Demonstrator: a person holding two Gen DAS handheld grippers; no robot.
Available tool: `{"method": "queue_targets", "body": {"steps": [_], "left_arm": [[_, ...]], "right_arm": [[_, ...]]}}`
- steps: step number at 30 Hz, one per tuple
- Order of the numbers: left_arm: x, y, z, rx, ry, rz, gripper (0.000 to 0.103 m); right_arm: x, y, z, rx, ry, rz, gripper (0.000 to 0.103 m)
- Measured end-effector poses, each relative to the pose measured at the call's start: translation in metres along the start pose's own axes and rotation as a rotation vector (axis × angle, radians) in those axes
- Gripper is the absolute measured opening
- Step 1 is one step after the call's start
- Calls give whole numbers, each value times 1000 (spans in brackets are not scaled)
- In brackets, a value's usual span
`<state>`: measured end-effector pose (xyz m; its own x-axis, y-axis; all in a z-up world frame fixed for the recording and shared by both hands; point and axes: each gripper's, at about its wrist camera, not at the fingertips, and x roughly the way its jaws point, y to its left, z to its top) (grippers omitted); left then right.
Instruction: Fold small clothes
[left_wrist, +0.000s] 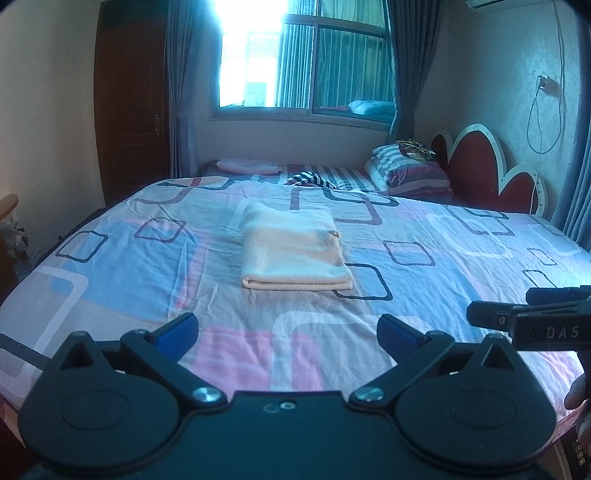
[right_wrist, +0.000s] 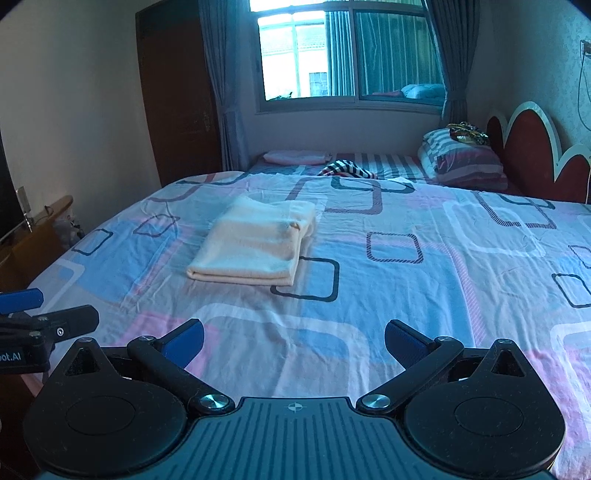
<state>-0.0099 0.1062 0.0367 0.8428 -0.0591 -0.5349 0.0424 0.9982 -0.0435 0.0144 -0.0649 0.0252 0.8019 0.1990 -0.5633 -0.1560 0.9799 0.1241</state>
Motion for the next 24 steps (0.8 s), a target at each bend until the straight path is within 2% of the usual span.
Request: {"method": "queue_targets", "body": {"steps": [24], "left_arm": [[-4, -9, 6, 18, -23, -11, 102]], "right_arm": [[-9, -5, 6, -15, -28, 5, 103]]}}
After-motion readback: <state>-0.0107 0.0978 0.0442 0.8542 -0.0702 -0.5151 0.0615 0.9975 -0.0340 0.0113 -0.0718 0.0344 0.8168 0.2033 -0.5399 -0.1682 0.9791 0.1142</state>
